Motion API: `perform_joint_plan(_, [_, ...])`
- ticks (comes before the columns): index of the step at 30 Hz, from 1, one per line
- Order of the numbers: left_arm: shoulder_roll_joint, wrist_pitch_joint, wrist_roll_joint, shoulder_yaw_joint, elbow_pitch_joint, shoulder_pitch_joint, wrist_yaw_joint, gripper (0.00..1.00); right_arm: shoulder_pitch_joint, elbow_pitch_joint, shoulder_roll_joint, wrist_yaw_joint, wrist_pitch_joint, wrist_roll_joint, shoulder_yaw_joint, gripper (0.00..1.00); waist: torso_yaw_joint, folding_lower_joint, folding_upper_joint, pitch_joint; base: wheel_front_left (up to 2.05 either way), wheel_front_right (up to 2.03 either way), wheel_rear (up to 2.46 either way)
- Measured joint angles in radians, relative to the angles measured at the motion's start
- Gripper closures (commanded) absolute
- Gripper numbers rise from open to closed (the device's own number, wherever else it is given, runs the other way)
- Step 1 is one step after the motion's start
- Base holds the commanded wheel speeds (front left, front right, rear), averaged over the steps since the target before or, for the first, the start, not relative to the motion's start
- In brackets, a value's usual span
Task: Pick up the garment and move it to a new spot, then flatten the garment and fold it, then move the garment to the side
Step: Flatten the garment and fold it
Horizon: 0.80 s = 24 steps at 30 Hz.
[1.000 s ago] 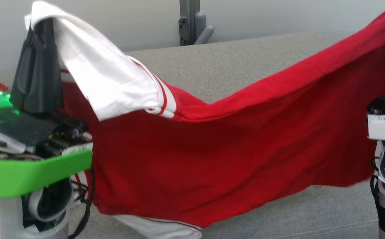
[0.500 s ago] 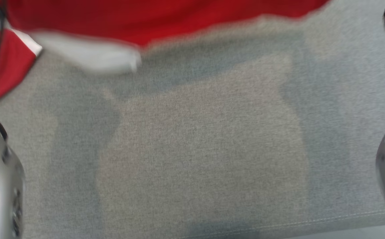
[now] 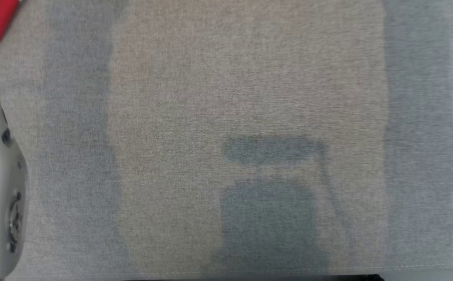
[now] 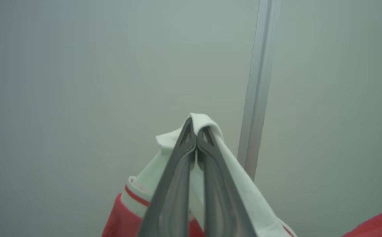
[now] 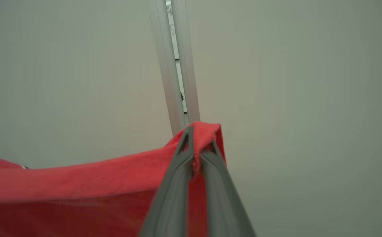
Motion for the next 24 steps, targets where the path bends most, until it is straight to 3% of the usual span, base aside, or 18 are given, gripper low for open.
perform_joint_plan(5, [-0.010,-0.010,-0.035,0.009,-0.002,0.098,-0.010,1.00,0.092,0.004,-0.011,0.000,-0.005,0.062,0.030,1.00,0.027,0.0000,0.0000,0.064,0.00,0.00,0.00])
perform_joint_plan(10, [0.005,-0.015,-0.106,0.009,-0.167,0.250,-0.014,1.00,0.224,-0.078,-0.033,0.000,-0.006,0.156,0.085,1.00,0.041,0.0000,0.0000,0.083,0.00,0.00,0.00])
perform_joint_plan(15, [0.063,-0.015,-0.204,-0.013,-0.330,0.484,-0.014,1.00,0.375,-0.158,-0.068,0.000,-0.007,0.269,0.121,1.00,0.038,-0.0001,0.0000,0.052,0.00,0.00,0.00])
perform_joint_plan(24, [0.101,0.030,-0.318,-0.052,-0.551,0.953,-0.003,1.00,0.681,-0.311,-0.109,0.000,-0.007,0.415,0.146,1.00,0.030,-0.0003,0.0000,-0.054,0.00,0.00,0.00])
